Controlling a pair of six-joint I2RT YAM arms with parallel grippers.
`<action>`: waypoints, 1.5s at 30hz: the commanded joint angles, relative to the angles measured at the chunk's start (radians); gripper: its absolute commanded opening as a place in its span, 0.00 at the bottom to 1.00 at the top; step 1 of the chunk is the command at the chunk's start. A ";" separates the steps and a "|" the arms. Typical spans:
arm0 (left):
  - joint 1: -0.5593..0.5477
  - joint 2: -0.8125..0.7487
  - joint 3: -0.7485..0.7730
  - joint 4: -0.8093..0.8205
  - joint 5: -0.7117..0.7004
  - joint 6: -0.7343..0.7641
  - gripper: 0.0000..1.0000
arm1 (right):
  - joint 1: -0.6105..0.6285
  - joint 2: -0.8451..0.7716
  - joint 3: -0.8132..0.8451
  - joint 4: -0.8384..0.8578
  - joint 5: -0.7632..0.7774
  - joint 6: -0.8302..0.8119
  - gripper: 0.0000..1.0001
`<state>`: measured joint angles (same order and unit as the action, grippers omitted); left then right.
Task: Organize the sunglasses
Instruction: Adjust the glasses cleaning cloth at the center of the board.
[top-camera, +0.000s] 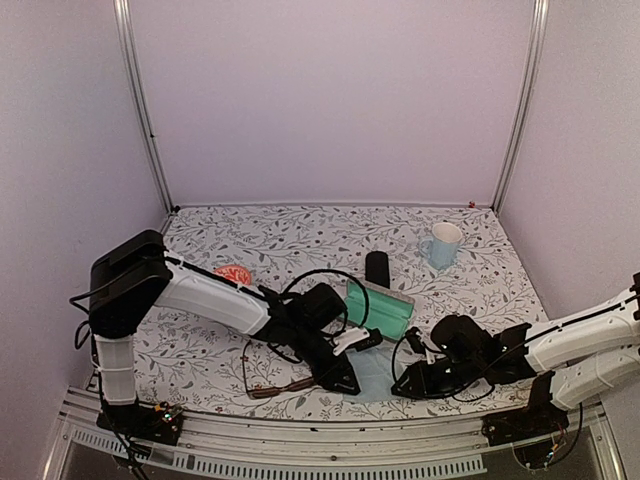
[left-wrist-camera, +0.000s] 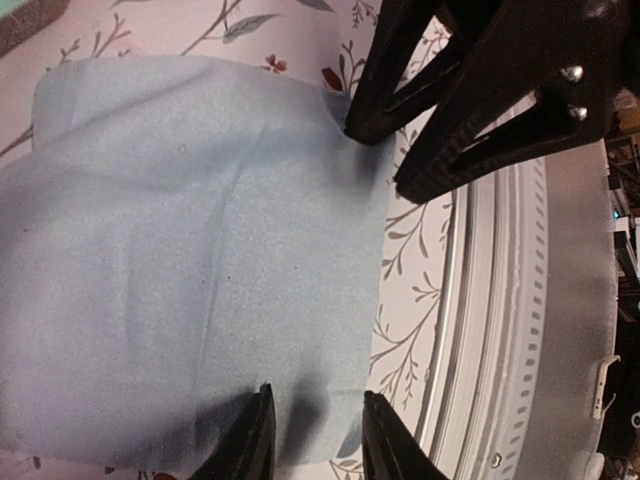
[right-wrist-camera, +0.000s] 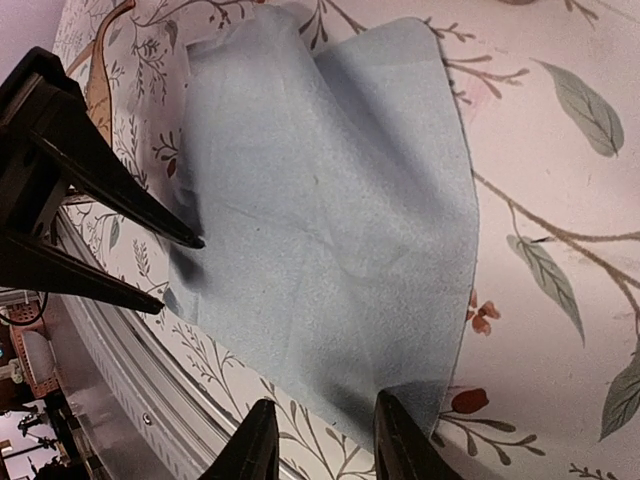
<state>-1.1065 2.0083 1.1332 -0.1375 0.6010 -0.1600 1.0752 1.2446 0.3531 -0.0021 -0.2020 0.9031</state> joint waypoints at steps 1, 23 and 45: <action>-0.022 -0.005 0.009 -0.175 -0.001 0.045 0.31 | 0.039 -0.016 -0.016 -0.138 0.014 0.047 0.34; 0.000 -0.032 0.112 -0.262 -0.037 0.109 0.39 | -0.106 -0.075 0.147 -0.228 0.151 -0.091 0.37; 0.160 -0.051 0.110 -0.162 -0.190 0.029 0.41 | -0.224 0.282 0.280 -0.041 0.021 -0.314 0.33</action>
<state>-0.9657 1.9373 1.2480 -0.3042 0.4473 -0.1318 0.8562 1.4971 0.6117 -0.0910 -0.1501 0.6128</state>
